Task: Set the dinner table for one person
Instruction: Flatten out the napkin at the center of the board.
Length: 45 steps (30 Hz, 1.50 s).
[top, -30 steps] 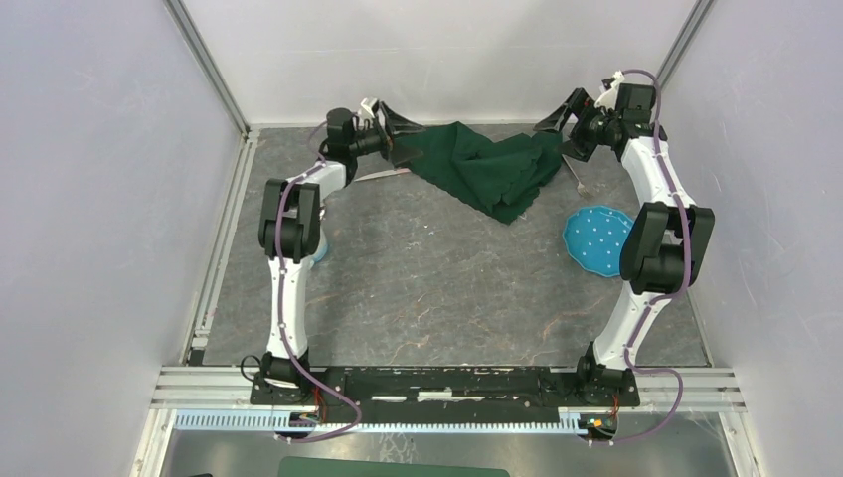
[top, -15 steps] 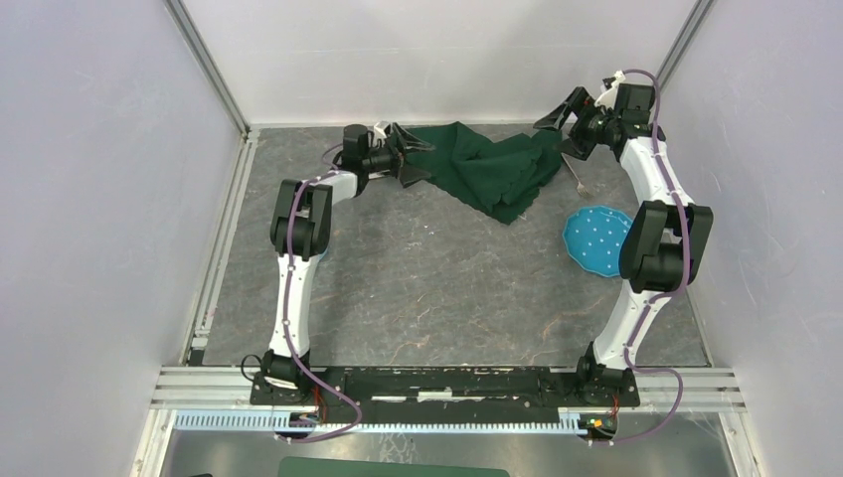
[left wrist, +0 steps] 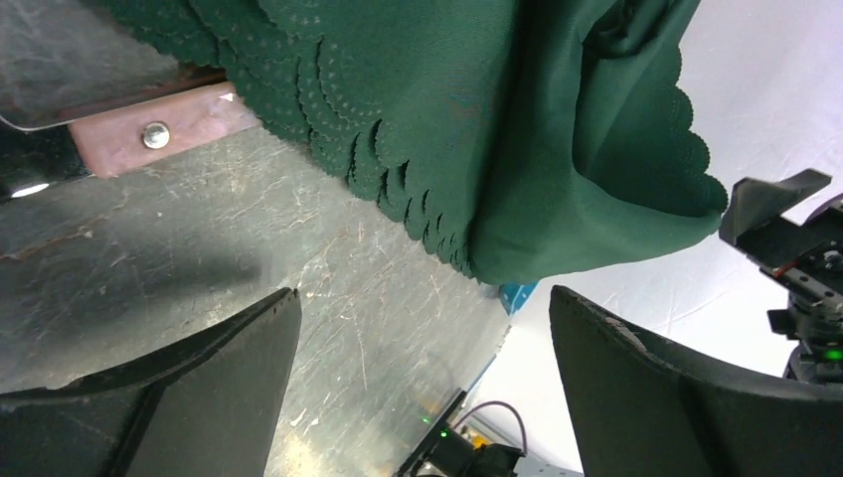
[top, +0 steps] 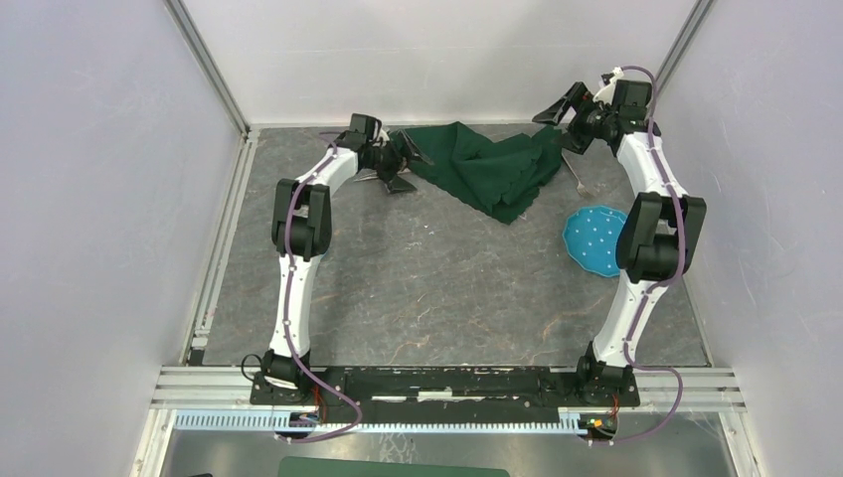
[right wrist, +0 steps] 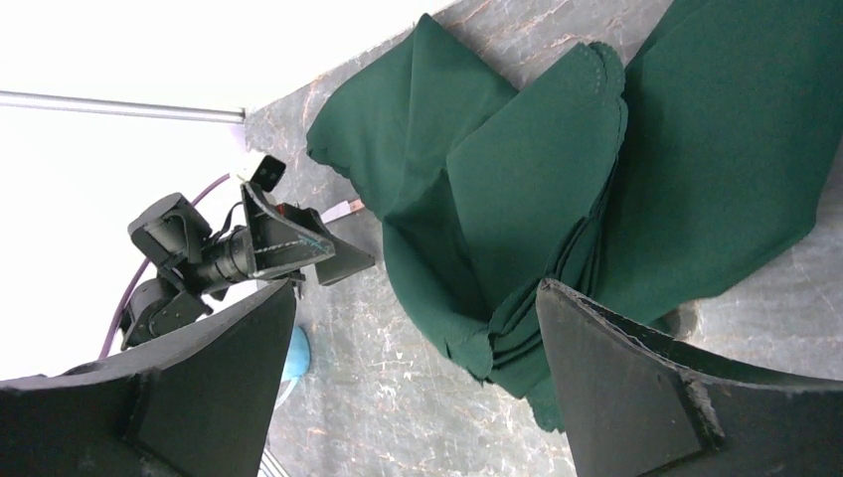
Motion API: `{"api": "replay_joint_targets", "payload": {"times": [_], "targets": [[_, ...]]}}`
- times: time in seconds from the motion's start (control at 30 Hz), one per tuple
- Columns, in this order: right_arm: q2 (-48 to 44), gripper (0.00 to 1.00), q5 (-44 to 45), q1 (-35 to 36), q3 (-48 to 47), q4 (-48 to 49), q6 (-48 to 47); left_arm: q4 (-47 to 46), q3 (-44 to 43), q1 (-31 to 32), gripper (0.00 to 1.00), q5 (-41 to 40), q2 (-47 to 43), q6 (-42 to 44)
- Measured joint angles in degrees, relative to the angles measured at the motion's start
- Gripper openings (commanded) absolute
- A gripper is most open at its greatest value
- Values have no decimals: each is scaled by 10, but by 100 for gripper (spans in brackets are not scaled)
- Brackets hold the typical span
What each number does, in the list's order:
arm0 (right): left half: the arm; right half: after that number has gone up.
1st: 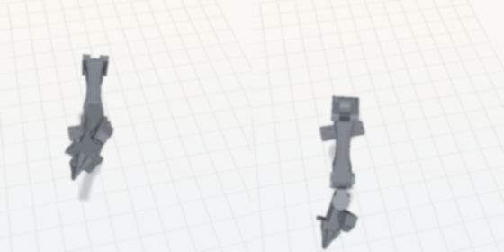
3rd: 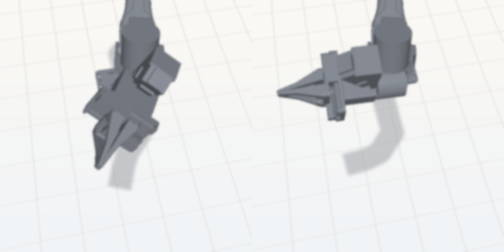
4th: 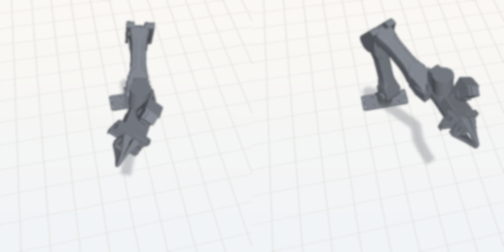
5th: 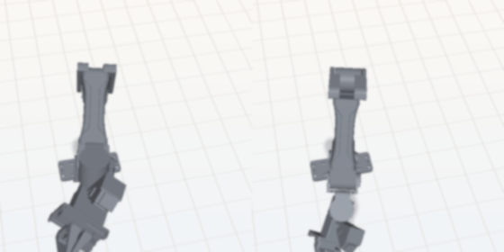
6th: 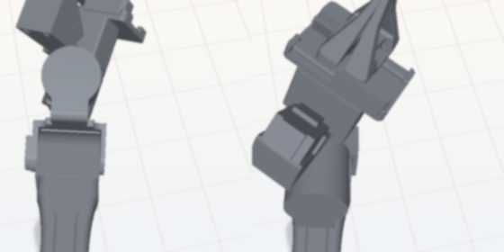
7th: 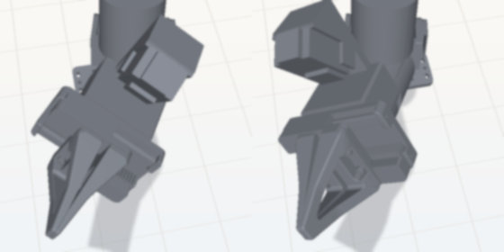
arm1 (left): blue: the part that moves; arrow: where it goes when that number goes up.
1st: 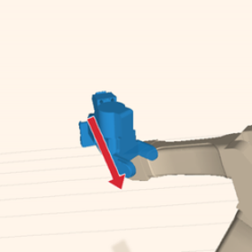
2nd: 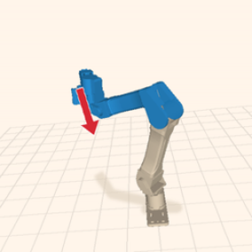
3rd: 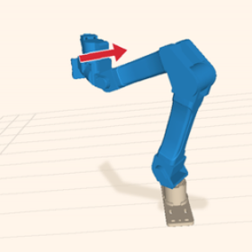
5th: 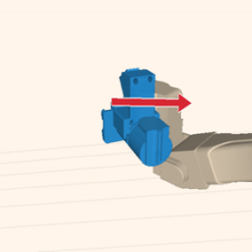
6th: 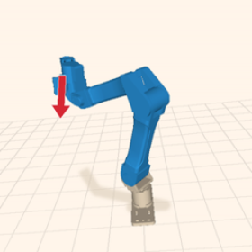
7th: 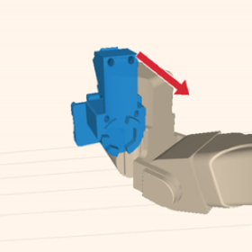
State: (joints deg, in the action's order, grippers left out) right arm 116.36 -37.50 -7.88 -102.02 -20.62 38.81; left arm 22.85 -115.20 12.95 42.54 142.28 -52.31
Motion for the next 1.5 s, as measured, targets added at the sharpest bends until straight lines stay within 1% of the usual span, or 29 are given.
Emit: {"api": "replay_joint_targets", "payload": {"times": [0.13, 0.17, 0.3, 0.37, 0.4, 0.53, 0.6, 0.8, 0.83, 0.9, 1.0, 1.03, 1.2, 1.3, 1.37, 1.43, 1.5], "targets": [[26, 96, -7, 0, -15, 16, 18, 41, -22, 0, 100, -21, 0, 28], [29, 95, -10, 0, -16, 21, 24, 52, -22, 0, 97, -30, 0, 36], [38, 95, -15, 0, -19, 37, 40, 80, -24, 1, 95, -58, -1, 45], [38, 95, -19, 0, -19, 41, 42, 98, -37, 4, 87, -75, 0, 49], [38, 95, -21, 0, -19, 43, 42, 113, -50, 6, 87, -88, 2, 54], [38, 95, -24, 0, -19, 46, 41, 160, -111, 15, 86, -136, 17, 71], [38, 95, -24, 0, -19, 47, 38, 174, -121, 18, 86, -155, 17, 76], [38, 94, -23, 0, -19, 51, 34, 199, -133, 23, 82, -182, 24, 77], [38, 93, -23, 0, -19, 52, 35, 203, -139, 24, 80, -187, 29, 77], [38, 93, -23, 0, -20, 51, 35, 203, -145, 24, 78, -196, 35, 77], [38, 93, -23, 0, -22, 51, 35, 199, -146, 26, 77, -201, 36, 76], [38, 93, -22, 0, -22, 51, 35, 192, -146, 26, 75, -203, 36, 73], [38, 91, -20, -1, -22, 51, 35, 129, -146, 29, 67, -205, 50, 42], [38, 90, -19, -2, -22, 51, 35, 79, -146, 33, 64, -197, 63, 13], [38, 88, -19, -3, -22, 50, 35, 52, -150, 35, 58, -193, 72, -3], [38, 87, -18, -4, -22, 51, 35, 38, -158, 37, 47, -192, 81, -10], [37, 86, -15, -5, -22, 51, 35, 31, -162, 37, 33, -191, 89, -11]]}}
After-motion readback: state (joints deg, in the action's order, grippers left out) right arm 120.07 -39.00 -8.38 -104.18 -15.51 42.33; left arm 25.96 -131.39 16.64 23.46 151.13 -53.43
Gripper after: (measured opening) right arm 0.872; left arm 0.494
